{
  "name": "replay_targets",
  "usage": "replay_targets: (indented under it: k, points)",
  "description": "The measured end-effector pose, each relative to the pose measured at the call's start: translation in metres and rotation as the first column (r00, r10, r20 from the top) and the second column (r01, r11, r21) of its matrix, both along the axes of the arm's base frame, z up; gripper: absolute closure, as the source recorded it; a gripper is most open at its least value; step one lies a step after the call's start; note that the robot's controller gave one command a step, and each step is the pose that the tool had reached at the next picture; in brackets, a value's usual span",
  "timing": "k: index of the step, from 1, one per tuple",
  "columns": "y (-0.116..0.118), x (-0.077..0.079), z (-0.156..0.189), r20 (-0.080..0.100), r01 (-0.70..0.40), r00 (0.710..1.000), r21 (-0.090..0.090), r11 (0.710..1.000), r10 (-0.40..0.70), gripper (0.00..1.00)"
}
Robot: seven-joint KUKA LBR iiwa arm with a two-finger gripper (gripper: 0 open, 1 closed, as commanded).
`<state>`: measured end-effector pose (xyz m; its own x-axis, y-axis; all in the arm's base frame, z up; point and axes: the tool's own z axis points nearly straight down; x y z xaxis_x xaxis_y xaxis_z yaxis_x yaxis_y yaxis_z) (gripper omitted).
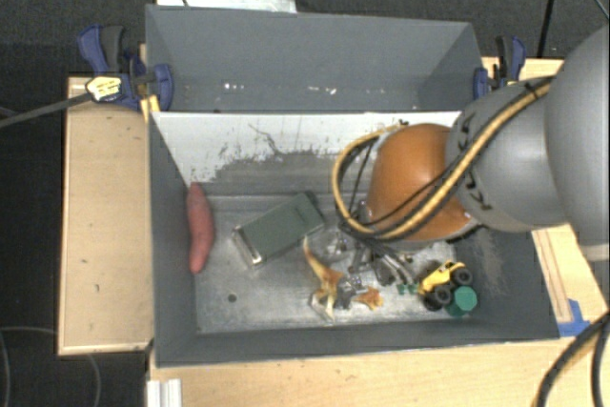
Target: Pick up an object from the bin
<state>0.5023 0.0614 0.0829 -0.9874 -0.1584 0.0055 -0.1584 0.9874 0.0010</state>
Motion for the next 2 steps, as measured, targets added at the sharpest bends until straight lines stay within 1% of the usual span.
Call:
replay_targets:
  k: [1, 2]
  points:
    - [0.0, 0.0, 0.0, 0.0, 0.0, 1.0, 0.0, 1.0, 0.0, 1.0]
    - [0.008, -0.016, 0.138, 0.008, 0.064, 0.998, 0.001, 0.998, -0.064, 1.0]
